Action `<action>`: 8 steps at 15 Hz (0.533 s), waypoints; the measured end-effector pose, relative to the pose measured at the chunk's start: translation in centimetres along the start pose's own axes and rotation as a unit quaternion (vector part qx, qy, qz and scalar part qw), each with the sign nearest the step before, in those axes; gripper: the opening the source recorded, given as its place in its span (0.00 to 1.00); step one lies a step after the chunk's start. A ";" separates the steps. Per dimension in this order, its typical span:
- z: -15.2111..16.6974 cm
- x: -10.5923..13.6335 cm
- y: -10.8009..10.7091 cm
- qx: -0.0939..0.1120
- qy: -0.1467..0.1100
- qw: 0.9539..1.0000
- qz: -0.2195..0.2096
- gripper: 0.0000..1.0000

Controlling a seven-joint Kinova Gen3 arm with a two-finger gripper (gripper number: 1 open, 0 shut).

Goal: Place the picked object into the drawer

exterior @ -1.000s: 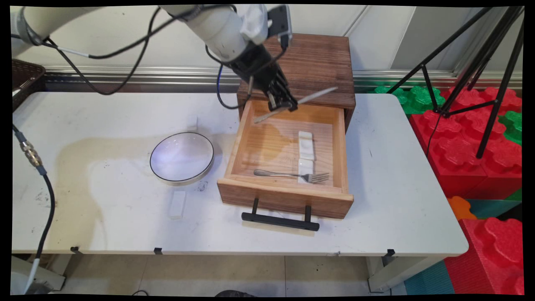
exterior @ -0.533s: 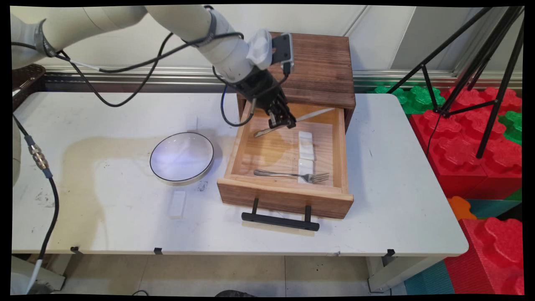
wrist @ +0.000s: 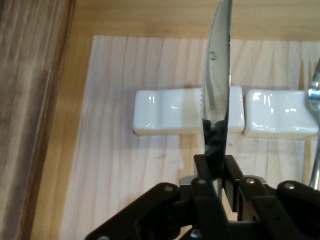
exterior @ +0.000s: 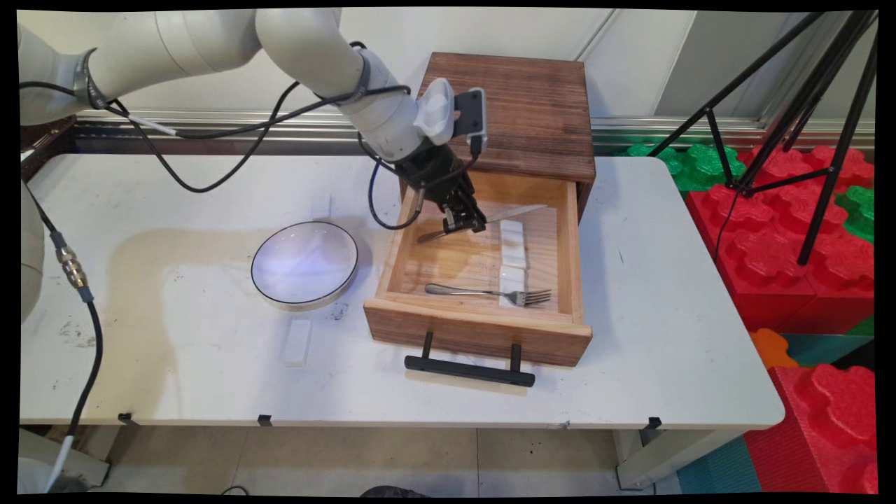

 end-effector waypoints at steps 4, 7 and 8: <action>1.0 -0.6 0.0 -0.002 -0.010 1.000 0.006 0.00; 2.0 -0.9 0.0 -0.001 -0.017 1.000 0.011 0.00; 2.2 -1.0 0.0 -0.001 -0.018 1.000 0.012 0.00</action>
